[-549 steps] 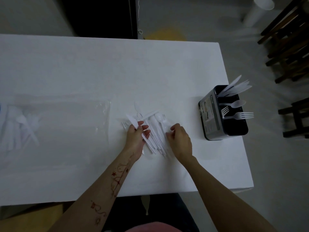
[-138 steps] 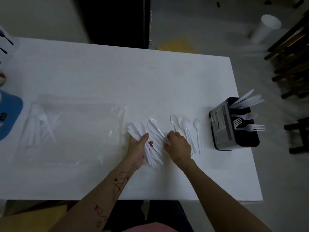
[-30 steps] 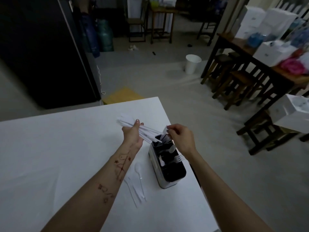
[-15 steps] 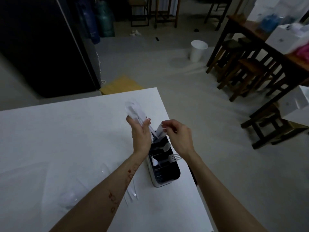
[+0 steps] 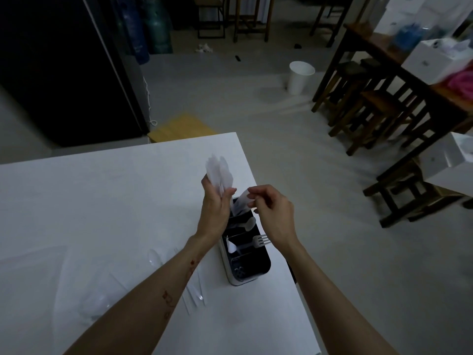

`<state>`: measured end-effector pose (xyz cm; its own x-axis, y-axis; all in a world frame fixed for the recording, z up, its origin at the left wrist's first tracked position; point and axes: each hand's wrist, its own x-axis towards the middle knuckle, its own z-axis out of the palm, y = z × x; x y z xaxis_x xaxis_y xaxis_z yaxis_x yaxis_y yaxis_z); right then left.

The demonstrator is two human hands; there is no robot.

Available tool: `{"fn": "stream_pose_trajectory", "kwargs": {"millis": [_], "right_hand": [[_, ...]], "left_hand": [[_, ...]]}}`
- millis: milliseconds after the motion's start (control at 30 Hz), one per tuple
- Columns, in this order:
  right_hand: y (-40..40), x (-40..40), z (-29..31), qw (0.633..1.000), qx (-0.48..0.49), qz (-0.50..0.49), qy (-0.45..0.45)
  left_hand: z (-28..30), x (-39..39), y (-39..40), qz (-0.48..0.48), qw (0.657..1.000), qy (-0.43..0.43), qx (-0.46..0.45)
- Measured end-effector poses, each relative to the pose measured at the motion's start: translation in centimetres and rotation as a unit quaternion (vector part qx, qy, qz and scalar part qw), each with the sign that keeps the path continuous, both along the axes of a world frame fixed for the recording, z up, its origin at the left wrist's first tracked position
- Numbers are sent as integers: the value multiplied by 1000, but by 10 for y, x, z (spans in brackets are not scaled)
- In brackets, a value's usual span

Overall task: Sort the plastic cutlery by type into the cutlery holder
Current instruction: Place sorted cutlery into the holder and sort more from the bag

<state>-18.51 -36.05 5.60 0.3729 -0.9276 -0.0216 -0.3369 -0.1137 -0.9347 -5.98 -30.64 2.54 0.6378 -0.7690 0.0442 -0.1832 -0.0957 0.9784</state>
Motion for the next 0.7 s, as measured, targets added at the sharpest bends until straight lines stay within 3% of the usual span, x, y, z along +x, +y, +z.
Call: {"fn": "stream_pose_trajectory", "kwargs": {"millis": [167,267,400,500,700], "right_hand": [[6,4,6,995,-86,-40,-22],[8,11,15,989,-133,57,-15],[9,23,5,951,-202,214,91],[9,26,-13,940,-222,218,140],[5,23,-27,907,-294,197,228]], "left_hand": [[-16,0,18,-60,997,-29,49],[-27,-5,25,-55,989,-105,88],[-30,-8,30,-78,986,-115,91],[-25,-8,32,-87,990,-88,68],[-34,0,50,-173,976,-57,116]]}}
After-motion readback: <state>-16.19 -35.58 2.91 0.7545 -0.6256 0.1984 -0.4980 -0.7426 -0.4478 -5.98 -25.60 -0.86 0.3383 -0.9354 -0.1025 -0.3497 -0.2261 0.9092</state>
